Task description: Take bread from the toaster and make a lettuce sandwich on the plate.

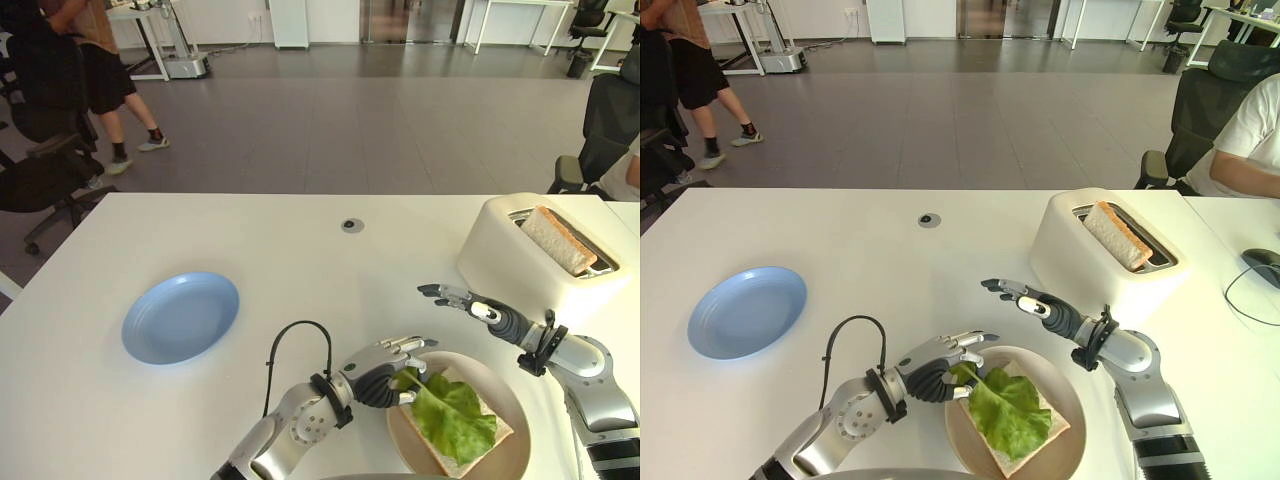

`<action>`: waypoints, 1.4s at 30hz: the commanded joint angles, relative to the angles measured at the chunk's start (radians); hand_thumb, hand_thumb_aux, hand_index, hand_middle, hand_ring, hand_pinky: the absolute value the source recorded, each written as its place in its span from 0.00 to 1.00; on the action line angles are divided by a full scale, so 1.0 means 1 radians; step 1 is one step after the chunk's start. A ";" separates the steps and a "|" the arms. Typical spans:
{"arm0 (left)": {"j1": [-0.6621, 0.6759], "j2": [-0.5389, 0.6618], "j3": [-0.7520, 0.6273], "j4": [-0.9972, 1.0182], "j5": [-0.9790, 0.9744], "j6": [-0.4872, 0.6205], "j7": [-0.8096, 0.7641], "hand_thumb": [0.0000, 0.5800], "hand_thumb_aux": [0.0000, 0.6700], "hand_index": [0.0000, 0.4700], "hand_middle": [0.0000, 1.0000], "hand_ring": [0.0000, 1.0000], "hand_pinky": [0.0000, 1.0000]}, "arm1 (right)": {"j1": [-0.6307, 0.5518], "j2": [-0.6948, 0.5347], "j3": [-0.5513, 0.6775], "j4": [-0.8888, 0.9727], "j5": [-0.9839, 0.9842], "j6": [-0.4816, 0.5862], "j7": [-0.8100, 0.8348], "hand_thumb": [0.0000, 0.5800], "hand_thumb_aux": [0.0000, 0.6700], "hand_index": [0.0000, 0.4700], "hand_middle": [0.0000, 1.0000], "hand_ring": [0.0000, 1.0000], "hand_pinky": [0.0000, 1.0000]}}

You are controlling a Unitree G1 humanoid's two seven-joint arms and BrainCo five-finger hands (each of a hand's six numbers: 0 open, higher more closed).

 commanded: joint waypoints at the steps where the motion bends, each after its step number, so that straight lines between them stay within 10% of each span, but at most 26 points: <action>1: -0.016 -0.014 -0.009 0.028 0.022 -0.009 0.009 1.00 1.00 1.00 0.00 0.00 0.00 | 0.006 0.000 0.009 -0.010 -0.014 -0.004 0.003 0.00 0.00 0.00 0.00 0.00 0.00; 22: -0.035 -0.081 -0.041 0.055 0.025 -0.072 0.033 1.00 1.00 1.00 0.00 0.00 0.00 | 0.008 0.005 0.030 -0.015 -0.015 -0.008 0.002 0.00 0.00 0.00 0.00 0.00 0.00; 24: -0.033 -0.074 -0.040 0.066 0.028 -0.075 0.033 0.99 0.88 0.88 0.00 0.00 0.00 | 0.007 0.005 0.031 -0.016 -0.015 -0.007 0.002 0.00 0.00 0.00 0.00 0.00 0.00; 26: -0.032 -0.066 -0.037 0.072 0.033 -0.079 0.033 0.73 0.48 0.48 0.00 0.00 0.00 | 0.008 0.003 0.032 -0.017 -0.015 -0.007 0.003 0.00 0.00 0.00 0.00 0.00 0.00; 31: -0.024 -0.041 -0.019 0.039 0.033 -0.076 0.024 0.00 0.00 0.00 0.00 0.00 0.00 | 0.010 -0.001 0.030 -0.017 -0.014 -0.007 0.006 0.00 0.00 0.00 0.00 0.00 0.00; 35: -0.010 -0.021 -0.008 0.000 0.038 -0.070 0.026 0.00 0.00 0.00 0.00 0.00 0.00 | -0.005 0.000 0.001 -0.022 -0.021 -0.042 -0.019 0.00 0.00 0.00 0.00 0.00 0.00; 42: 0.026 -0.014 0.030 -0.052 -0.015 -0.109 0.054 0.00 0.00 0.00 0.00 0.00 0.00 | -0.201 -0.141 -0.390 -0.034 -0.208 -0.157 -0.352 0.00 0.00 0.00 0.00 0.00 0.00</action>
